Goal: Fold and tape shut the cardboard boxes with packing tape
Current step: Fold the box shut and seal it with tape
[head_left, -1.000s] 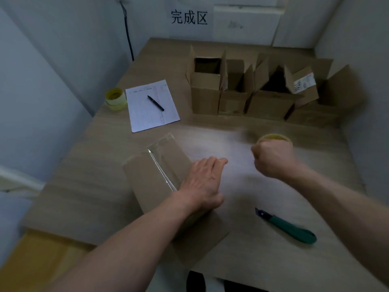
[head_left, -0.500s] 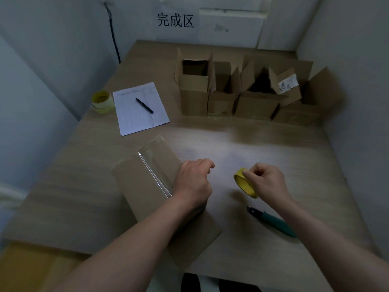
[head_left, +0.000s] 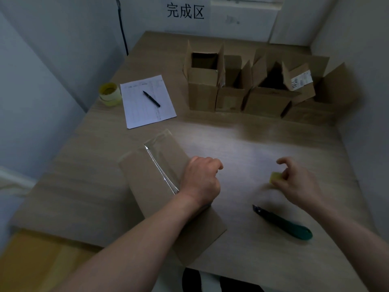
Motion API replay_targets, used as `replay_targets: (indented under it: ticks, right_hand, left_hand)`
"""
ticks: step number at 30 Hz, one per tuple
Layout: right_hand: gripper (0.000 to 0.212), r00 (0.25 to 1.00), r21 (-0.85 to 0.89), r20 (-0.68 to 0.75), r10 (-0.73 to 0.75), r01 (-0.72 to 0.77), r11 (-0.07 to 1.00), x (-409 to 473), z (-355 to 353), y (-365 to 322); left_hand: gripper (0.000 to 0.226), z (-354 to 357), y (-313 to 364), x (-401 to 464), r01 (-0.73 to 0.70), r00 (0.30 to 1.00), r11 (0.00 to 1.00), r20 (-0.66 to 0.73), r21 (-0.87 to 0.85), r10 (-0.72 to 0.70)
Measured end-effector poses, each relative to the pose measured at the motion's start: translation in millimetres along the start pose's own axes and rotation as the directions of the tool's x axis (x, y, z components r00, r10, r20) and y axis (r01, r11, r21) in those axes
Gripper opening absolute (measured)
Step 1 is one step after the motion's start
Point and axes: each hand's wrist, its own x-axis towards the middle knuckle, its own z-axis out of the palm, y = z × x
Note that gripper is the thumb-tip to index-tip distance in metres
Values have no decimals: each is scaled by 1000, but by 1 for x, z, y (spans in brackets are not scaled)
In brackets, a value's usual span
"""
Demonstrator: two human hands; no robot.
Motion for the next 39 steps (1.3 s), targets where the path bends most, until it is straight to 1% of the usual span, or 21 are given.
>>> replay_targets:
  ticks: [2,5,8,10,11,12,13,14,16,17,19,21,23,25,29,30,32,33,35,37,39]
  right_hand:
    - [41,1000,-85,-19,5,-6,996,-9,10,9]
    - [31,997,-138,71,19,-9,990,-26,32,23]
    - [32,987,-210,154,54,-20,977,-32,39,26]
    - [36,995,-368,91,49,-12,930,-30,36,14]
    - [42,1000,-418,10,26,-19,908,-28,34,5]
    - [48,997,-387,-76,-23,-8,922,-27,32,-10]
    - [52,987,-279,-140,-84,43,959,-28,31,-30]
    - [56,974,-128,-168,-154,133,983,-32,33,-53]
    - [62,942,114,-142,-305,322,940,-45,45,-100]
    - [66,920,185,-108,-377,392,901,-53,54,-122]
    - [70,875,242,-11,-484,472,848,-68,75,-154]
    - [65,861,207,45,-506,488,848,-74,94,-167]
    - [55,866,172,-7,-500,493,853,-76,104,-169]
    - [52,858,153,-34,-513,511,846,-74,106,-168]
    - [51,834,153,32,-551,540,827,-67,91,-163]
    - [50,800,43,21,-599,598,800,-63,84,-165]
    - [54,691,-234,10,-723,704,670,-49,73,-178]
    - [57,641,-276,64,-765,748,604,-41,71,-190]
    - [63,524,-199,244,-816,851,486,-25,78,-223]
    - [68,420,-124,413,-808,905,407,-7,94,-255]
    - [69,354,-161,485,-800,935,316,14,106,-280]
  left_hand:
    - [48,-2,0,-1,-16,999,1000,36,4,16]
    - [47,-5,-2,3,-70,984,997,169,41,62]
    - [51,-9,-2,11,-125,930,988,359,94,83]
    - [53,-16,-1,14,-142,903,988,417,66,103]
    - [52,-21,1,11,-143,919,990,374,13,128]
    - [51,-25,2,5,-137,955,990,258,-46,144]
    - [50,-29,3,-4,-119,990,990,71,-74,125]
    - [49,-32,2,-15,-77,989,995,-130,-65,68]
    - [52,-37,-7,-46,111,911,993,-403,32,-89]
    - [56,-39,-15,-62,223,874,973,-455,62,-172]
    - [66,-37,-35,-94,414,838,909,-413,55,-357]
    - [72,-28,-50,-116,501,834,866,-268,-3,-483]
    - [66,-20,-57,-124,479,846,876,-234,-63,-479]
    - [58,-16,-60,-123,442,847,894,-293,-75,-443]
    - [53,-16,-63,-126,378,870,924,-320,-50,-374]
    - [53,-16,-63,-127,368,877,929,-315,-46,-363]
    - [54,-16,-65,-126,357,878,933,-328,-39,-349]
    - [54,-17,-64,-126,352,877,935,-333,-44,-346]
    - [55,-17,-61,-126,348,869,933,-341,-92,-358]
    - [59,-15,-61,-127,348,857,928,-356,-135,-373]
    - [60,-12,-62,-127,355,848,920,-359,-165,-391]
